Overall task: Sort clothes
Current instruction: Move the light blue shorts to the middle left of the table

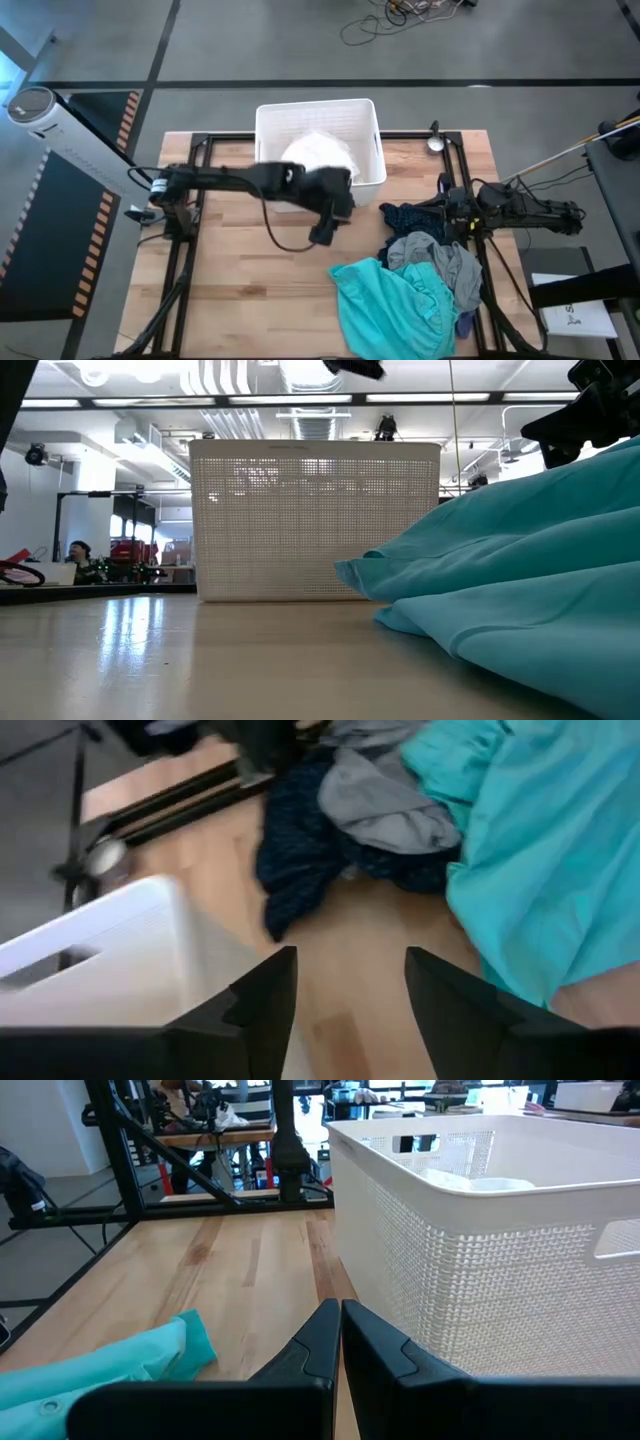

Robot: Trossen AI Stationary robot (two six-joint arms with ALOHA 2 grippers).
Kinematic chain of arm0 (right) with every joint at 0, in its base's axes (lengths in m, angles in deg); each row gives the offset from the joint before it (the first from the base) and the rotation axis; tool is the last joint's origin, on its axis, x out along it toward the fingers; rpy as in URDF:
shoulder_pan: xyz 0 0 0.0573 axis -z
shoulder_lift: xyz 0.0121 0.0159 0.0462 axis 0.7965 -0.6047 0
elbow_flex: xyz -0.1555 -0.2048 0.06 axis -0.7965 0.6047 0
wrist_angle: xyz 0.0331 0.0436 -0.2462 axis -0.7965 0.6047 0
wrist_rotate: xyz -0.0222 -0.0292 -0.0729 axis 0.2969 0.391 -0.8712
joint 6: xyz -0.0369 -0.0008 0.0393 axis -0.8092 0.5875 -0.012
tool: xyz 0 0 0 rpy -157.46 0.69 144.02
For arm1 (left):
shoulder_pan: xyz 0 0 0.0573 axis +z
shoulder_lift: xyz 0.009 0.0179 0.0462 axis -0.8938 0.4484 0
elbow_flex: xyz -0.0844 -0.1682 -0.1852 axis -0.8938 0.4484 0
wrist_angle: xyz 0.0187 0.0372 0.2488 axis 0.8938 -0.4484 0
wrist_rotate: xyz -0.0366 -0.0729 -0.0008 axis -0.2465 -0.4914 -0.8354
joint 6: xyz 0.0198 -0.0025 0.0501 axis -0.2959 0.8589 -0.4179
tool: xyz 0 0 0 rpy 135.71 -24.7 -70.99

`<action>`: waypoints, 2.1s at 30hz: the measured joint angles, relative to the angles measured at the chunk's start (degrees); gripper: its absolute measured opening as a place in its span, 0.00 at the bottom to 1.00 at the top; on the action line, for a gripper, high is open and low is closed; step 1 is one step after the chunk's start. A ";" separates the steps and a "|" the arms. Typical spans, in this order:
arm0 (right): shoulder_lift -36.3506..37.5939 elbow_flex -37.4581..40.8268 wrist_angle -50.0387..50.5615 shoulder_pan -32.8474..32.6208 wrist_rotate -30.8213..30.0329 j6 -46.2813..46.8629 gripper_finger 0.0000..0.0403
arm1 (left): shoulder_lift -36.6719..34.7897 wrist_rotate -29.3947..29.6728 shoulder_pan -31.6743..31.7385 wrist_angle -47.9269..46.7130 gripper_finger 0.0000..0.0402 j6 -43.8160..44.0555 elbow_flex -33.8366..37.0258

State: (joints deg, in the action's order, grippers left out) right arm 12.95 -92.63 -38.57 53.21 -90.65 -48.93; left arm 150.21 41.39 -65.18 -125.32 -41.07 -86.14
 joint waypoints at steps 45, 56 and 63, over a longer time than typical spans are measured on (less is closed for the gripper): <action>0.00 0.00 -0.04 -0.01 0.02 0.00 0.00 | 0.14 -13.58 -6.30 25.95 0.52 18.98 18.94; 0.00 0.00 -0.02 -0.01 -0.01 -0.02 0.00 | 5.23 -15.50 -7.46 26.10 0.51 22.59 19.90; 0.00 0.00 -0.05 0.00 0.00 0.00 0.00 | 9.98 -10.31 -7.58 26.51 0.59 22.97 19.98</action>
State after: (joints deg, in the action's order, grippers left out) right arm 12.95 -92.63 -38.62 53.22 -90.65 -48.93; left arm 160.19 31.08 -72.76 -98.81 -18.10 -66.16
